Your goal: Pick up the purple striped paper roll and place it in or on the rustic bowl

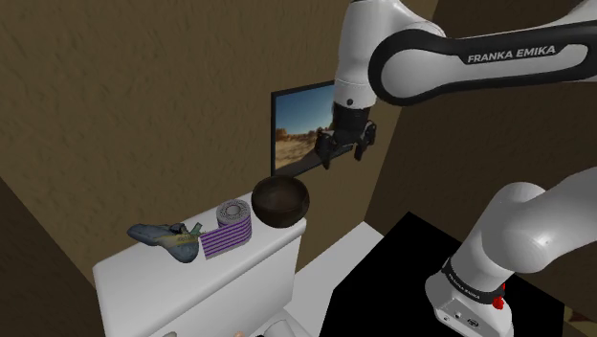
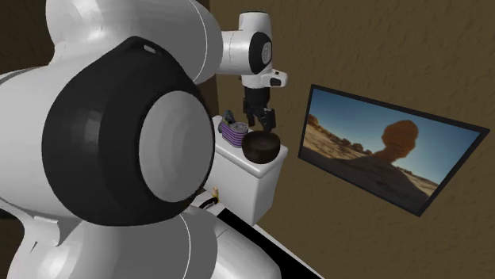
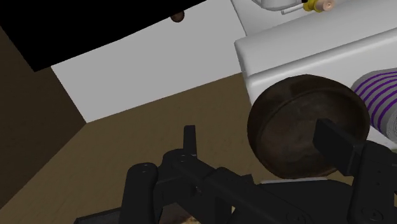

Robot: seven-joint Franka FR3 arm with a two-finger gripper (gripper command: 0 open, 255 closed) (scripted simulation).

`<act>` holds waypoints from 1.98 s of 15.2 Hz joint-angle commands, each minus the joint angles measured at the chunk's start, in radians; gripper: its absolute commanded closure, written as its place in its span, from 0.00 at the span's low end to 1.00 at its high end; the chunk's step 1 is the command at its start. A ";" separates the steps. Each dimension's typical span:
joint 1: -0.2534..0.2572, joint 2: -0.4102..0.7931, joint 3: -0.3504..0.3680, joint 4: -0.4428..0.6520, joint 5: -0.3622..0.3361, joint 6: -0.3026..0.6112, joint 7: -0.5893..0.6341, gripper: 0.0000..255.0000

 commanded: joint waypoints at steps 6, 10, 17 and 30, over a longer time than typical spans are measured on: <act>-0.013 0.221 0.141 0.099 -0.004 0.117 0.233 0.00; -0.020 0.376 0.211 0.187 -0.056 0.172 0.379 0.00; 0.026 0.687 0.269 0.398 -0.222 0.217 0.647 0.00; 0.146 0.982 0.221 0.593 -0.377 0.274 0.838 0.00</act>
